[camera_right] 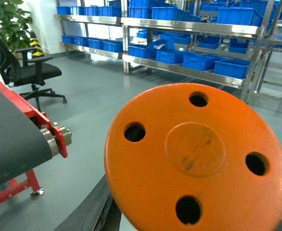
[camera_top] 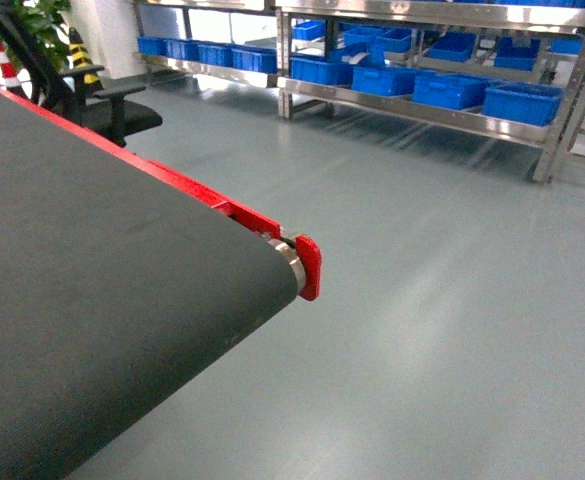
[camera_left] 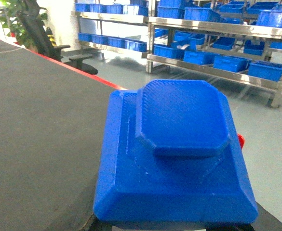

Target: Sort blue parts and orange caps into right shelf containers

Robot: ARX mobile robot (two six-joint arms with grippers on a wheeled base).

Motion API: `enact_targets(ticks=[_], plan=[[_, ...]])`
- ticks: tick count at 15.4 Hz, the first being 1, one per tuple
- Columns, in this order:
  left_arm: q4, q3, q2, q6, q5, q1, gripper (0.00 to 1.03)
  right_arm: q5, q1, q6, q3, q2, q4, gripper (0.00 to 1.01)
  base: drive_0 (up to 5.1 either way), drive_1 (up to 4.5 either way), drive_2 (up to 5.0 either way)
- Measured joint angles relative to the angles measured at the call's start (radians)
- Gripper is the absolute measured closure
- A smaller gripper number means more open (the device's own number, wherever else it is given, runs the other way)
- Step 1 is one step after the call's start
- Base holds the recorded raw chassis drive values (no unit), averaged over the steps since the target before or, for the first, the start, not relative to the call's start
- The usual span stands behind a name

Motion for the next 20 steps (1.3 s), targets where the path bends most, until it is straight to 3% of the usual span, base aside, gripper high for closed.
enact_targets(ticks=[20], plan=[[0.0, 0.0, 0.0, 0.0, 0.0, 0.0, 0.61, 0.0, 0.0, 0.0, 0.0, 0.0, 0.0, 0.57, -1.6, -1.6, -1.6]])
